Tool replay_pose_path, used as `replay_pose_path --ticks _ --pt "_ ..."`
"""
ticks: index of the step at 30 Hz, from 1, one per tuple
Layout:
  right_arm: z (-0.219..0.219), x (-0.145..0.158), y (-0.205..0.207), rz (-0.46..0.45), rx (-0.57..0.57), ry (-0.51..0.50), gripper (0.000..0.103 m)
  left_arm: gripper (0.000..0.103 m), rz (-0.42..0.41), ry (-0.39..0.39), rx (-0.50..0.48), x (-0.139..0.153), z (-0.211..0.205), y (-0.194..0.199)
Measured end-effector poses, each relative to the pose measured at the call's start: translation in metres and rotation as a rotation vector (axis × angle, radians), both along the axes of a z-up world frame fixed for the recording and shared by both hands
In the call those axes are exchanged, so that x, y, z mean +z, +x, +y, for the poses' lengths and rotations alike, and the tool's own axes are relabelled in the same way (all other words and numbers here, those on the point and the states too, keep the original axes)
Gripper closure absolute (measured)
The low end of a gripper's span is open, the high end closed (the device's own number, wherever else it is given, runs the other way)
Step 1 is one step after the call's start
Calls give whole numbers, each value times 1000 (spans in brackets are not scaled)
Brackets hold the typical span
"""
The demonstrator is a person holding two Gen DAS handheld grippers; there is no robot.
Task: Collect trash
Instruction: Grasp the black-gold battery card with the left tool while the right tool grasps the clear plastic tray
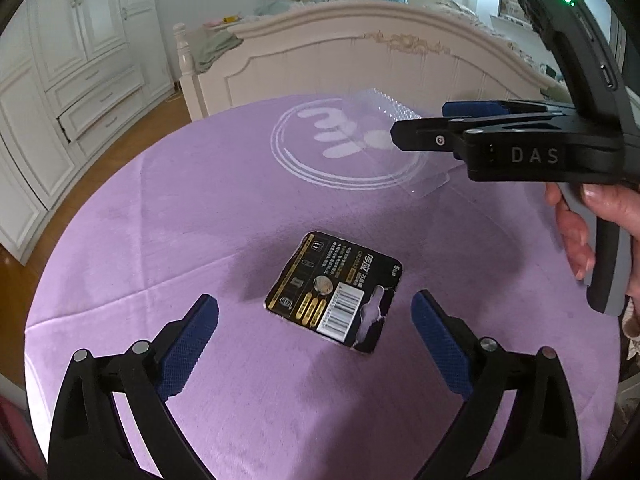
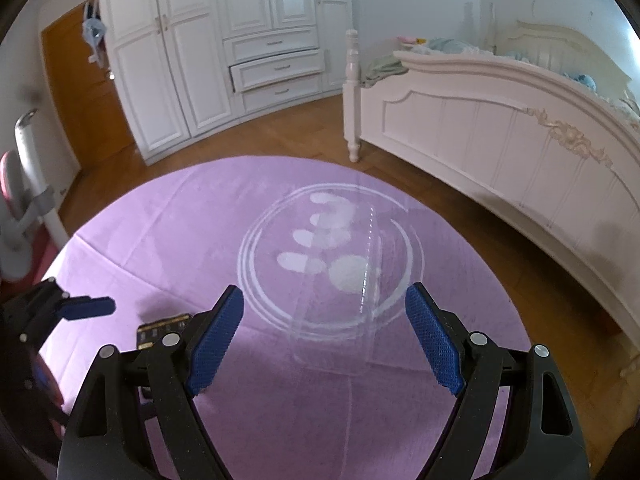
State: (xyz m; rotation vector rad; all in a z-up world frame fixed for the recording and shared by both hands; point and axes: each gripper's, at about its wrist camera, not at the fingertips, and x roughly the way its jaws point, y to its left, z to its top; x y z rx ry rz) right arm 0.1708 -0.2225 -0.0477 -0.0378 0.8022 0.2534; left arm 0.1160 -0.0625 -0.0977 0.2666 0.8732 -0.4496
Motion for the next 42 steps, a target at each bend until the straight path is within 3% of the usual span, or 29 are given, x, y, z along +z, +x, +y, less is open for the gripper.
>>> replay_pose_path --ticks 9,11,12,13,17,18,19,28,38,39,40,42 --pt "-8 -9 9 18 7 5 21 10 27 -4 4 -9 -11 13" --pt "-8 -11 9 21 11 5 21 18 19 -7 6 -8 -13 13" --pt "-8 -11 10 22 12 5 22 29 9 -12 7 -7 -14 13" --pt "-8 -13 11 26 14 5 28 36 3 -13 11 -6 -14 12" --pt "-7 -21 14 61 26 15 44 38 -1 -14 23 -6 -16 14" --pt "-6 -23 15 65 30 14 50 41 -2 -22 30 -5 -15 14" --pt "-6 -24 14 68 33 15 52 56 -2 -31 36 -4 -13 14" --pt "-6 -21 3 60 61 67 62 81 4 -68 65 0 -7 10" --pt "-21 -18 -9 70 39 150 62 77 11 -53 41 0 -17 3" --pt "-23 -18 -10 70 34 159 62 67 14 -51 41 0 -19 4" --pt "-24 -17 -11 68 30 162 62 48 16 -43 45 -1 -21 5" --pt "-25 -18 -11 71 29 166 62 35 1 -31 45 -1 -27 5"
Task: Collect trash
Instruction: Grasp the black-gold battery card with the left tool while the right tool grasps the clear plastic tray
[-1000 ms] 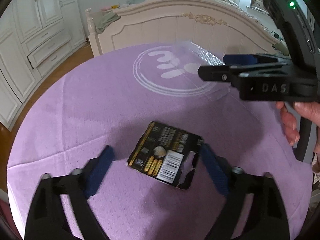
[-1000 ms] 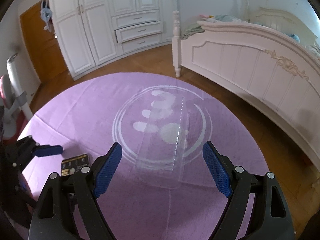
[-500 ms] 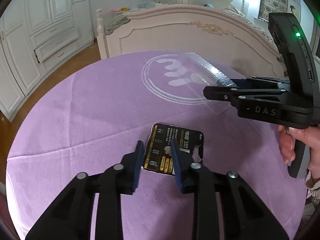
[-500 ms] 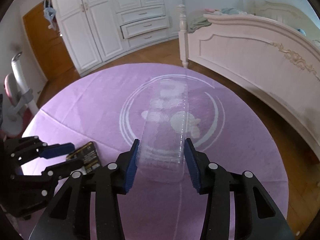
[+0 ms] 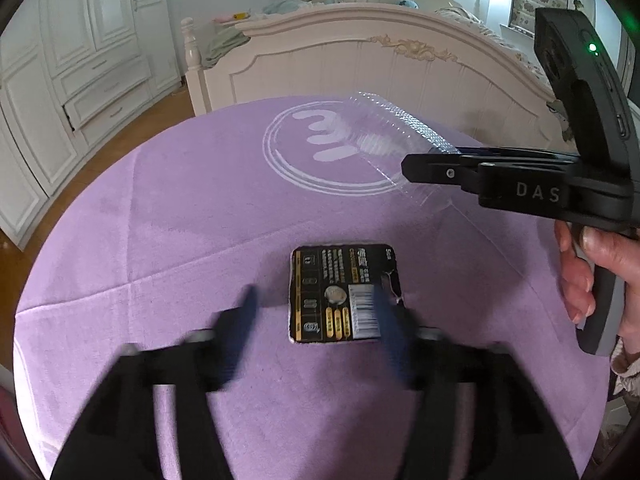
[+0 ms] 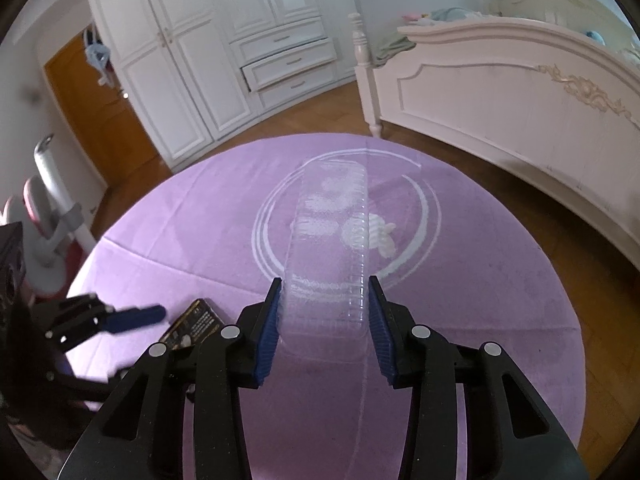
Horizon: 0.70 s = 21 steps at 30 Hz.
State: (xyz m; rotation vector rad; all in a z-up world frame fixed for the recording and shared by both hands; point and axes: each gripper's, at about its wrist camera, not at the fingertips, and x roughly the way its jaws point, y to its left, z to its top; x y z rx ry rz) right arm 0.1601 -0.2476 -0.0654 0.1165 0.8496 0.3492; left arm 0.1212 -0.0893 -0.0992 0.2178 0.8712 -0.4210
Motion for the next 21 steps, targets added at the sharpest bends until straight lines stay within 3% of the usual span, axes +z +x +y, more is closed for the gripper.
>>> replay_pose_path --ticks 6,8,9,21 --pt "-1 -1 2 7 0 8 62 35 2 12 -7 -7 -16 6" --pt "-2 -1 2 9 -1 15 62 42 0 12 -3 -6 -18 10" --pt "-3 -1 2 9 -1 17 62 52 -12 19 1 -5 -18 11" --pt "-9 4 -6 -15 -3 20 62 54 -9 -28 12 -2 -4 -2"
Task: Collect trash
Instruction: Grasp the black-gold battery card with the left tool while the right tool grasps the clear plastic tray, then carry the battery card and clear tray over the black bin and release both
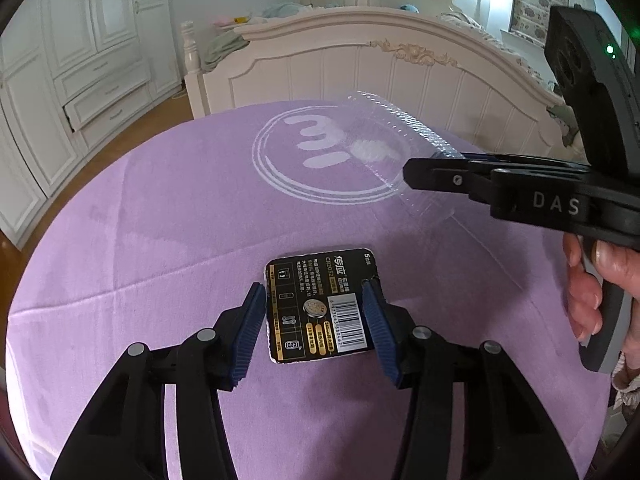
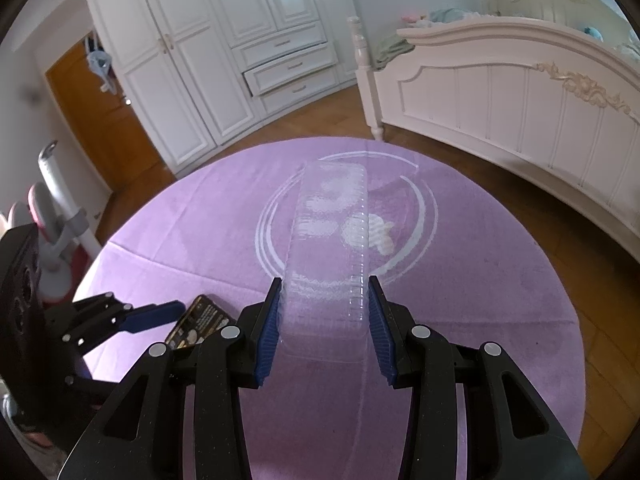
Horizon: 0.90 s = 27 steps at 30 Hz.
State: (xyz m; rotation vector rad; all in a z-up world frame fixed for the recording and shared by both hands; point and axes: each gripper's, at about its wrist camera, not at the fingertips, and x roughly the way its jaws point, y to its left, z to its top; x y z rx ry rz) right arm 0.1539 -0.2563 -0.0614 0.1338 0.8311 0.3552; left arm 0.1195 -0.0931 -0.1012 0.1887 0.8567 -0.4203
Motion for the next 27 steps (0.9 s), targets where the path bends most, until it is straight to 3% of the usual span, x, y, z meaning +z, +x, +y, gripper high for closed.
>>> replay_pose_path --ticks 10,18,27 --pt "23 24 -11 -37 58 21 62 53 -81 -63 77 38 51 -32" --pt "99 46 -16 -48 196 30 62 53 -128 -88 202 53 116 -50" --pt "199 57 -15 7 352 61 62 53 -163 -124 347 59 195 -66"
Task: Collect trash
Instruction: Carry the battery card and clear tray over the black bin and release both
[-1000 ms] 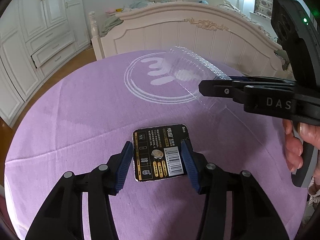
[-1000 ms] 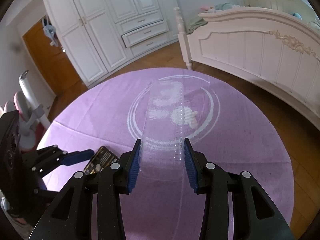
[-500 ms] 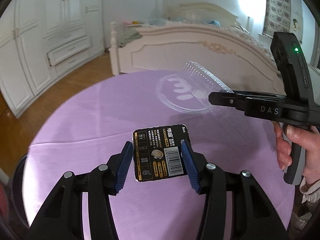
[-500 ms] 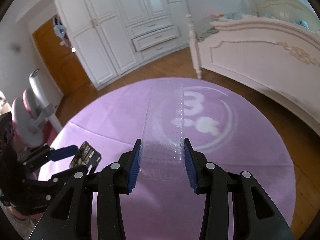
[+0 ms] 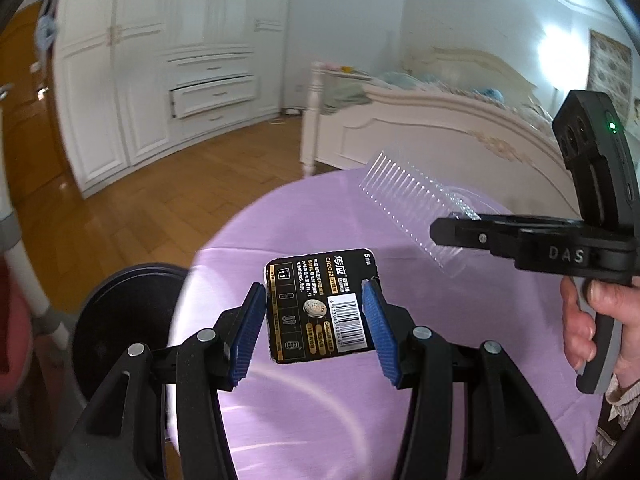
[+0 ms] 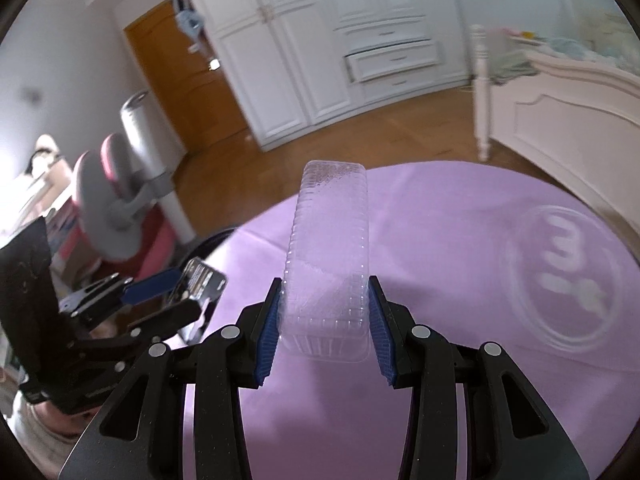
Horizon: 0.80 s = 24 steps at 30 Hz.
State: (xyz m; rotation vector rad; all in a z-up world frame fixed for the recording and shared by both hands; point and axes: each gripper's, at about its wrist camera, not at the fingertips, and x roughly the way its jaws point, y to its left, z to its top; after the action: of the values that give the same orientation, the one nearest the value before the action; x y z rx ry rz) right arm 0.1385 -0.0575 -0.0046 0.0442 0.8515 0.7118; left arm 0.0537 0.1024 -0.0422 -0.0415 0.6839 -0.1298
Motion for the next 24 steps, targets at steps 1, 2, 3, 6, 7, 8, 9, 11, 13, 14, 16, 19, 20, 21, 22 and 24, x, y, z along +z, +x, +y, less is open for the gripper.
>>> replay_pose_path --ticks 1,2,3,6,7,8,9,11,13,14,16,19,20,21,22,24 --pt "12 0 1 9 17 3 62 53 -2 -6 20 0 11 -2" --pt "24 0 3 16 34 3 62 53 -3 -10 35 -1 20 -3" --pt "35 1 4 22 49 2 62 53 -4 -16 57 -1 31 -5" --pt "68 1 8 43 90 5 62 53 -4 -29 107 -3 57 -9" --pt "79 0 9 51 104 6 62 53 -4 -31 120 -3 63 -10" --pt "92 0 11 60 119 7 62 53 -3 -34 136 -3 71 -12" --pt "101 -1 12 67 129 9 62 53 -2 -38 155 -4 81 -14" --pt "120 -3 16 88 151 18 62 53 0 -41 180 -5 94 -16" --pt "137 -6 20 110 167 25 62 53 4 -46 210 -8 108 -18" --pt "148 -7 22 122 177 28 62 53 8 -49 223 -9 115 -18" --pt "165 -9 24 136 188 31 62 53 14 -50 247 -13 125 -19" --pt "187 -14 29 160 204 33 62 53 25 -54 278 -20 142 -18" --pt "190 -16 29 166 207 33 62 53 28 -56 286 -21 144 -16" --pt "197 -18 30 175 210 31 62 53 32 -61 295 -24 149 -16" --pt "204 -20 32 183 215 30 62 53 37 -65 302 -27 153 -15" --pt "215 -24 36 197 222 26 62 53 45 -70 312 -31 163 -11"
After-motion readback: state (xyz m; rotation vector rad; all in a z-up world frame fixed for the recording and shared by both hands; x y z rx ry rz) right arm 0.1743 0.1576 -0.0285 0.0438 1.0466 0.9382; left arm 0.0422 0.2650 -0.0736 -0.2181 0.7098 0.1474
